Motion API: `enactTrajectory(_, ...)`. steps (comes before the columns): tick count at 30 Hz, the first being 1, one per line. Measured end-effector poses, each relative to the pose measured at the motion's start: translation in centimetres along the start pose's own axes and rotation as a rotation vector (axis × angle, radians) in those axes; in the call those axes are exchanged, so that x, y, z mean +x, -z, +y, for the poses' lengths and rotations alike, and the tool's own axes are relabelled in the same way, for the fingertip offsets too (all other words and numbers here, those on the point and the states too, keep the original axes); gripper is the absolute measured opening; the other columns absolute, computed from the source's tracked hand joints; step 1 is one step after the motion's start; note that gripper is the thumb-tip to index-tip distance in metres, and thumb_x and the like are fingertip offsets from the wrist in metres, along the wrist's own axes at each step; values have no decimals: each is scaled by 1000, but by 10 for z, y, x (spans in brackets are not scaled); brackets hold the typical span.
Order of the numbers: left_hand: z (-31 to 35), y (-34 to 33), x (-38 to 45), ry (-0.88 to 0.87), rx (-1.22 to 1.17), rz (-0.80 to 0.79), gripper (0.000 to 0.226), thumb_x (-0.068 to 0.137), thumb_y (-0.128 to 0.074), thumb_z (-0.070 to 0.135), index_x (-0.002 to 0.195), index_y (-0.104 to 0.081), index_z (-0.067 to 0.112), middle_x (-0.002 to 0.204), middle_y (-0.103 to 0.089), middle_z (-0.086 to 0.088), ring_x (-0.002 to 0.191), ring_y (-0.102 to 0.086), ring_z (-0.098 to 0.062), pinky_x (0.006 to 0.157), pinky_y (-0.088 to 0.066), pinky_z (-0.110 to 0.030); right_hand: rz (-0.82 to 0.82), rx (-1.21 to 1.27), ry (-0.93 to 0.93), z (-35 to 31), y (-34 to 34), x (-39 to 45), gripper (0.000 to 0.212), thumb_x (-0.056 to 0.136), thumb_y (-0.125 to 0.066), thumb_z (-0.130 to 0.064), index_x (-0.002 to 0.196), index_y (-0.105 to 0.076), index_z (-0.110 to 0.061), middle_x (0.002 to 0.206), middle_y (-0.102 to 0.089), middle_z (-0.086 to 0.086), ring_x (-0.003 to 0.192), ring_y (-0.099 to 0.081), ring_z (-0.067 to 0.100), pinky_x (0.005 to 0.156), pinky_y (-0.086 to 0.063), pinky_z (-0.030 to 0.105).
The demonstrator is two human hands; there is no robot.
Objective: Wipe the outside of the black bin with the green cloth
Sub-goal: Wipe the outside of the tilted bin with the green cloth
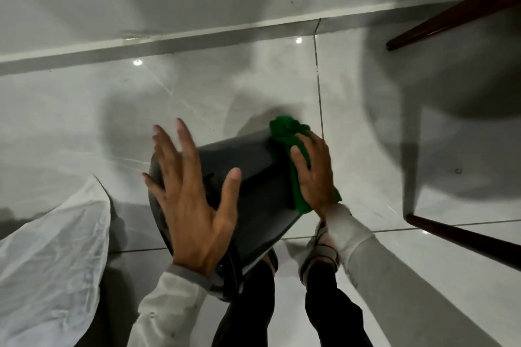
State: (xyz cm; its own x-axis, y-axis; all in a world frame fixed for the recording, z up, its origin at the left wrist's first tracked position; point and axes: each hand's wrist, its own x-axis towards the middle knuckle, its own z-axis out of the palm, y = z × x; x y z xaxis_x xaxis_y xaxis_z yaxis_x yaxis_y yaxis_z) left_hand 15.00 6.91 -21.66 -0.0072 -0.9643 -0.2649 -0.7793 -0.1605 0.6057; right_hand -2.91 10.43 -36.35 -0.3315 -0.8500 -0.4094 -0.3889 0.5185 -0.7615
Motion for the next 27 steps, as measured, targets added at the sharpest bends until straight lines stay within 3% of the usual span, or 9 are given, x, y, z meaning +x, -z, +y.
enactTrajectory(1, 4, -4, -2, -43, 37, 1, 91, 93, -44, 61, 163, 6, 34, 177, 9, -6, 165, 10, -21, 128, 7, -70, -8, 17, -44, 6, 4, 8, 51, 106, -45, -40, 139, -65, -8, 151, -60, 16, 141, -53, 34, 117, -23, 2)
enactTrajectory(6, 16, -18, -5, -174, 161, -8, 88, 95, -42, 57, 161, 8, 29, 177, -2, -15, 165, 3, -29, 125, -1, -76, 18, 189, -177, 4, 17, 12, 35, 111, -51, -23, 140, -66, -9, 148, -65, 11, 139, -59, 26, 125, -42, 53)
enactTrajectory(10, 11, -11, -10, -206, 105, -33, 91, 95, -41, 63, 162, 10, 29, 177, 2, -15, 165, 8, -28, 128, 8, -72, -80, 312, -106, -30, 22, -29, 34, 114, -47, -25, 141, -63, -39, 139, -70, -16, 139, -60, 7, 126, -44, 47)
enactTrajectory(13, 13, -8, -7, 66, -100, 50, 92, 94, -28, 72, 165, 7, 26, 178, 7, -5, 165, 13, -18, 130, 14, -63, -124, 274, 91, -58, 5, -62, 44, 110, -43, -34, 132, -50, -72, 141, -50, -53, 146, -37, -22, 134, -25, 36)
enactTrajectory(17, 14, -5, 1, 403, -198, 73, 98, 85, -15, 78, 166, 8, 27, 177, 10, -6, 163, 17, -16, 133, 10, -55, -26, 256, 205, -59, -12, -86, 38, 108, -41, -29, 138, -62, -39, 157, -57, -12, 156, -45, 14, 134, -27, 55)
enactTrajectory(20, 17, -9, -5, 229, -39, -7, 97, 89, -20, 74, 166, 7, 20, 177, 7, -9, 164, 13, -20, 135, 4, -52, 38, 295, 53, -51, -5, -84, 37, 111, -41, -31, 131, -58, -57, 145, -60, -29, 147, -53, 7, 129, -39, 45)
enactTrajectory(23, 16, -13, -17, 18, 61, -96, 89, 96, -26, 68, 163, 10, 23, 178, 6, -9, 165, 13, -21, 134, 4, -55, 109, 344, -282, -34, 12, -78, 27, 113, -40, -42, 121, -66, -41, 107, -72, -31, 105, -67, -14, 103, -58, 24)
enactTrajectory(25, 13, -15, -27, -119, 106, -149, 86, 98, -29, 65, 163, 9, 24, 177, 4, -10, 165, 13, -23, 133, 3, -61, 146, 349, -363, -26, 29, -67, 39, 111, -40, -49, 117, -68, -24, 95, -69, -20, 91, -66, -3, 95, -57, 33)
enactTrajectory(27, 10, -16, -35, -210, 140, -186, 88, 98, -30, 70, 164, 6, 23, 177, 4, -11, 165, 12, -25, 130, 4, -67, 66, 411, -310, -30, 41, -54, 39, 114, -41, -42, 125, -69, -16, 112, -76, -4, 109, -70, 17, 102, -54, 41)
